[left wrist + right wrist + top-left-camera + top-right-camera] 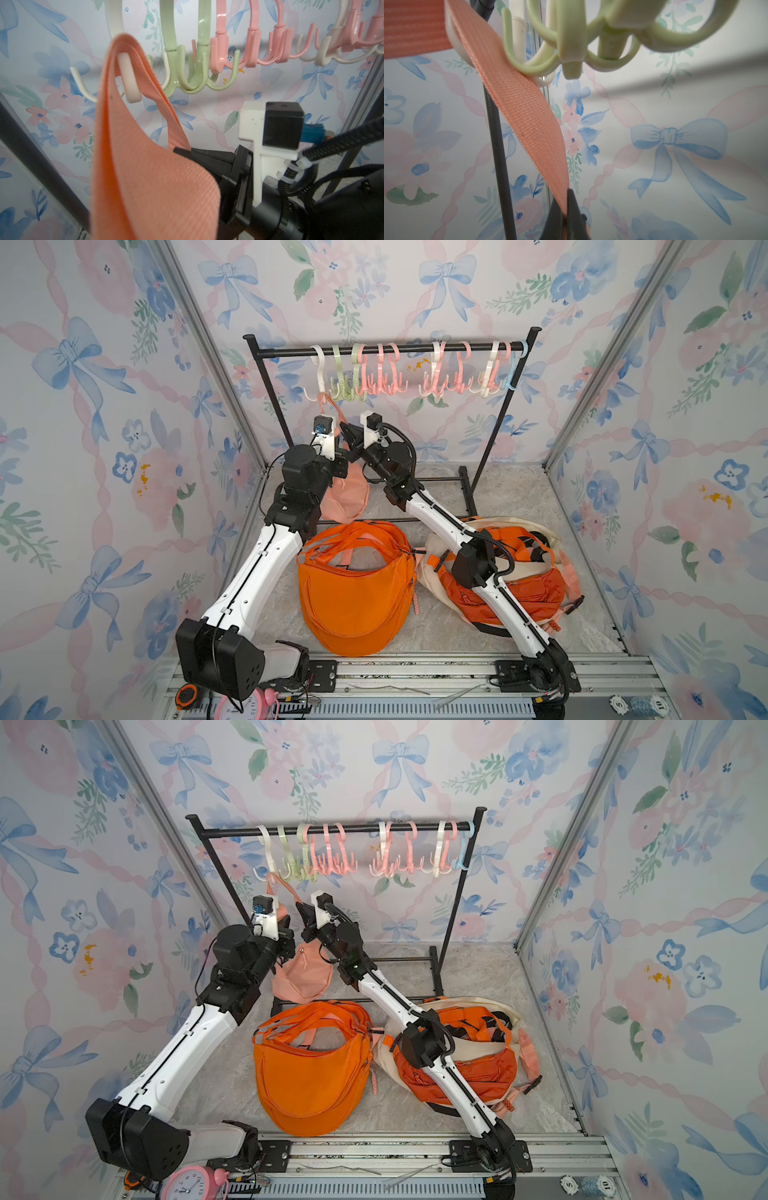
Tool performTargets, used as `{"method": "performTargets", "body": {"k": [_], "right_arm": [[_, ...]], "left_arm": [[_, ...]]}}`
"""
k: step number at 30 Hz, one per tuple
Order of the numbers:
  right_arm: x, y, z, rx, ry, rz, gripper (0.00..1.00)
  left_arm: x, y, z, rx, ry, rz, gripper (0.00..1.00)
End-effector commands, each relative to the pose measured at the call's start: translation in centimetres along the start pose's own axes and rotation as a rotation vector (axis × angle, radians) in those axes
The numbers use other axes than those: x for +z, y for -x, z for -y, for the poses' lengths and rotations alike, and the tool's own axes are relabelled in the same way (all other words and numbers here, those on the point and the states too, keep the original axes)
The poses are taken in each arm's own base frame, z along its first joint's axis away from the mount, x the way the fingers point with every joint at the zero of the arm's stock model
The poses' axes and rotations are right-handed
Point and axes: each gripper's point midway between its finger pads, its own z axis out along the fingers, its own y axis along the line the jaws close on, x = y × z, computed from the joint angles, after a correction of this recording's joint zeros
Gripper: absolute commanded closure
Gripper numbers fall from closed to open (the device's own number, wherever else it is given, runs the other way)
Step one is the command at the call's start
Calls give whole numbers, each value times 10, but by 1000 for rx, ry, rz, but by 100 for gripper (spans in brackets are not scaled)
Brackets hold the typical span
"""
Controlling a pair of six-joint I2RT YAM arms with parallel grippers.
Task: Take the bag off the hook
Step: Pick up the bag from the hook.
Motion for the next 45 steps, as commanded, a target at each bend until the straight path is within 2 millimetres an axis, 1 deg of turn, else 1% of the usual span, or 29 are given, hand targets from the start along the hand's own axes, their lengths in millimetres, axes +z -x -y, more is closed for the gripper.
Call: {"method": "performTargets", "body": {"k": [1, 5, 9, 13, 17, 20, 23, 26, 31, 37, 40, 44, 45], "right_arm": [[-1, 71, -4, 1, 17, 106, 100], [-2, 88, -8, 10, 35, 114, 100], [-3, 105, -14, 12, 55, 118, 100], [-6, 126, -24, 18, 88, 132, 100], [-10, 148, -36, 20, 117, 149, 100], [-16, 159, -50, 15, 140, 155, 100], [-22, 166, -62, -1, 152, 161, 100], [-26, 170, -70, -7, 162, 153, 100], [-37, 175, -83, -20, 166, 146, 100], [-59, 182, -99, -40, 168, 133, 100], [-75, 186, -117, -87, 180, 122, 100], [-96, 188, -139, -134, 203, 92, 100], [-102, 191, -145, -141, 211, 89, 100]], "left_arm": [[-11, 20, -7, -5, 13, 41, 100], [-10, 36, -11, -19, 9, 46, 100], [-14, 59, -14, -25, 16, 95, 100], [-20, 80, -19, -29, 27, 139, 100], [-32, 105, -25, -19, 44, 190, 100], [-44, 119, -34, -19, 66, 222, 100], [-57, 131, -43, -31, 89, 260, 100], [-69, 138, -48, -49, 105, 297, 100], [-81, 148, -49, -55, 103, 330, 100], [-107, 160, -48, -54, 92, 374, 100], [-120, 159, -46, -50, 79, 381, 100], [-140, 151, -43, -56, 65, 386, 100], [-146, 147, -42, -60, 62, 393, 100]]}}
